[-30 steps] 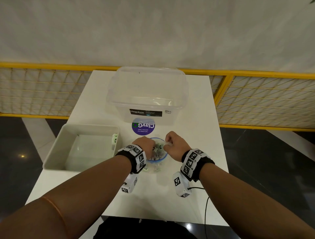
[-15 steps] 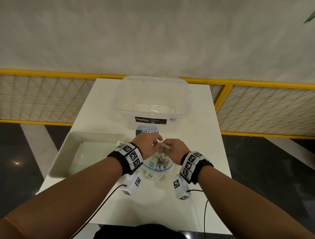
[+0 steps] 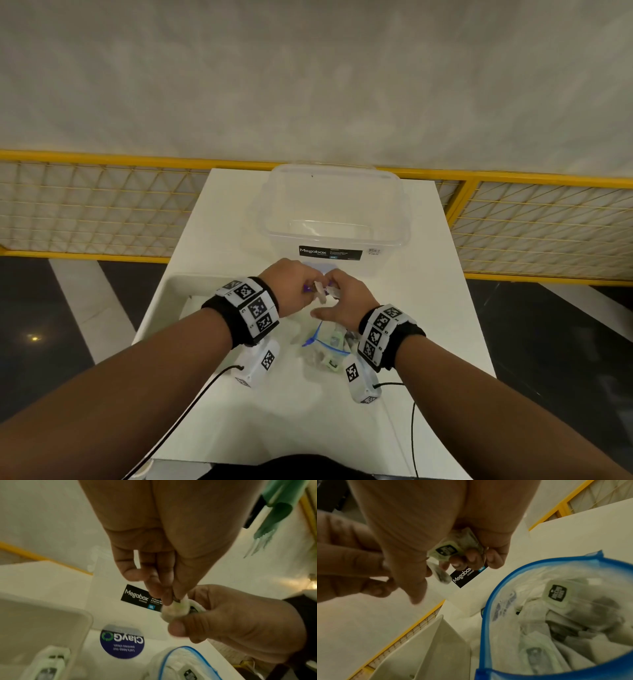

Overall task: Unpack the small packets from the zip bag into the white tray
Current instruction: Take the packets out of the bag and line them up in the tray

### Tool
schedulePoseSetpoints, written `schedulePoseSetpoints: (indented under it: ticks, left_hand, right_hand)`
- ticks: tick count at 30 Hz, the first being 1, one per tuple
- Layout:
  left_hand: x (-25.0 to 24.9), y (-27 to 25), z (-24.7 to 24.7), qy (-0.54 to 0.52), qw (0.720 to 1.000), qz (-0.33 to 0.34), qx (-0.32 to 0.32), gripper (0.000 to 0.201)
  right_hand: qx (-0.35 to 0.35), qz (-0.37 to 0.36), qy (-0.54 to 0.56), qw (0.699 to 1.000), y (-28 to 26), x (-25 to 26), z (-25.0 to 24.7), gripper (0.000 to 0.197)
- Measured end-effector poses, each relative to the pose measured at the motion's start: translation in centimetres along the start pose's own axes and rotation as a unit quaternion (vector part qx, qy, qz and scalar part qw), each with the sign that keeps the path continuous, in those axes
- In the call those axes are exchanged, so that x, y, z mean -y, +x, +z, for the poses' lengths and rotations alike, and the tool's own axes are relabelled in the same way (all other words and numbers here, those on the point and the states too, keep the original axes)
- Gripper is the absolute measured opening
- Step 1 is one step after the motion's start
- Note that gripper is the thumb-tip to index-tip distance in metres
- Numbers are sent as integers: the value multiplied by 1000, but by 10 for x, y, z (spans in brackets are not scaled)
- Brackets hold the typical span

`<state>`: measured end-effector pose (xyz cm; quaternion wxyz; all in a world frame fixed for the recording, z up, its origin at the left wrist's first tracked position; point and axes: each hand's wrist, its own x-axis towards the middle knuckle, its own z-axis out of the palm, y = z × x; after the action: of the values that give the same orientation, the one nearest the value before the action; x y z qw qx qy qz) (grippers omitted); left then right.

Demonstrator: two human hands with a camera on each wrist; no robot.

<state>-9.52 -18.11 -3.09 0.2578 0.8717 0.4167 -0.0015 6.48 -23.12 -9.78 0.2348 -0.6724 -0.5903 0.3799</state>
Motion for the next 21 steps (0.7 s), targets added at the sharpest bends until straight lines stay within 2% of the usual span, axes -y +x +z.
schedulePoseSetpoints:
  ticks: [3, 5, 10, 12, 14, 17, 21]
  left_hand:
    - [11, -3, -10, 32, 999, -4, -28, 25]
    - [19, -5, -13, 31, 998, 3, -48, 22]
    - [47, -8, -15, 49, 995, 31, -76, 23]
    - [57, -10, -20, 61, 997, 18, -48, 23]
    - [69, -13, -24, 74, 997, -7, -33, 21]
    - [89, -16, -19, 111, 991, -70, 7, 15]
    - [109, -6, 13, 164, 966, -85, 181, 15]
  right_hand:
    - [-63, -15, 8, 998, 4, 11, 11, 21]
    - [-74, -31, -4, 997, 6, 19, 17, 10]
    - [-46, -20, -2, 999, 11, 30, 33, 20]
    - [-48, 4, 16, 999, 13, 29, 41, 9]
    - [-52, 29, 52, 997, 14, 26, 48, 19]
    - [-51, 63, 91, 993, 13, 25, 54, 15]
    - [-50, 83, 102, 990, 13, 23, 59, 13]
